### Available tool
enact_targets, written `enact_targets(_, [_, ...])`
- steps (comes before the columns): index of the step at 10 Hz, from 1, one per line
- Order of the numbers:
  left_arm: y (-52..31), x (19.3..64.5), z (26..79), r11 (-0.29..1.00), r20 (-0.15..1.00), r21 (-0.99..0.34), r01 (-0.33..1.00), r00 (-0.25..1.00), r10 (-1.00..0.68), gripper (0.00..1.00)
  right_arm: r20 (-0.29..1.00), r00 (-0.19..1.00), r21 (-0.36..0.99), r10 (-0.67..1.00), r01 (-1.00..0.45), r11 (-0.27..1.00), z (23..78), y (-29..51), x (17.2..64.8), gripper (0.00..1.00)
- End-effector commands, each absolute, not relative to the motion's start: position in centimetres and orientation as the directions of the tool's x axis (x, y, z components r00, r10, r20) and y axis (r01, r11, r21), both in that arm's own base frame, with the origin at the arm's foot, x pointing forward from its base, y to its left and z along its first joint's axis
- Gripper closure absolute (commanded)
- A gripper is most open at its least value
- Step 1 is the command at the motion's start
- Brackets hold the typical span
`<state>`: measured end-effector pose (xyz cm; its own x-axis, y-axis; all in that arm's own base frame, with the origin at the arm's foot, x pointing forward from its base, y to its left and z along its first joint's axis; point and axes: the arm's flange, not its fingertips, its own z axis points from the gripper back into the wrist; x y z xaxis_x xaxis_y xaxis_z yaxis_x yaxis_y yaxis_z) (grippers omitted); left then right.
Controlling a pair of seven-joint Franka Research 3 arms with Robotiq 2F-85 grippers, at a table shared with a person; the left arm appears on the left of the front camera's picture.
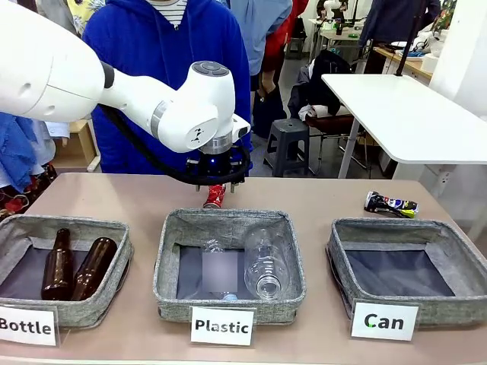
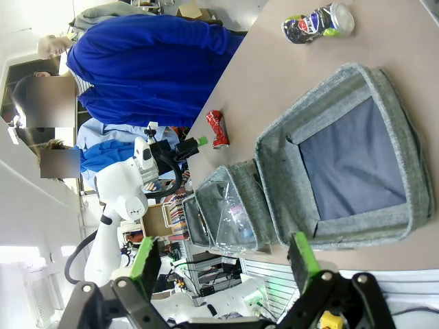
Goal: Sort the can waste into the basket.
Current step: Pick up the can waste from the table and place it in the right Fabric basket.
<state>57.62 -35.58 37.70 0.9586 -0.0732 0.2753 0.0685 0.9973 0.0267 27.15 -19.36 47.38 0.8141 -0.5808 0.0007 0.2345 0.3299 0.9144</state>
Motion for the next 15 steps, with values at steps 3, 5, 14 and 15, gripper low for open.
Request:
enact_targets(3, [-35.8,58.9,37.3,0.986,0.33,0.063,0.157,0.929,-0.169,0.0,0.024,0.815,0.925,-0.578,0.201,0.322,47.4,-19.4,27.3,0.0])
enact_targets(5, [-35.9,59.1,36.7,0.981,0.352,0.06,0.186,0.915,-0.195,0.0,0.024,0.815,0.925,-0.578,0.201,0.322,47.4,-19.4,27.3,0.0])
enact_targets(14, [-34.3,62.3,32.9,0.992,0.208,0.04,0.116,0.97,-0.121,0.0,0.024,0.815,0.925,-0.578,0.201,0.322,47.4,-19.4,27.3,0.0])
enact_targets(15, [-34.4,62.8,32.1,0.992,0.196,0.036,0.117,0.973,-0.122,0.0,0.024,0.815,0.925,-0.578,0.201,0.322,47.4,-19.4,27.3,0.0])
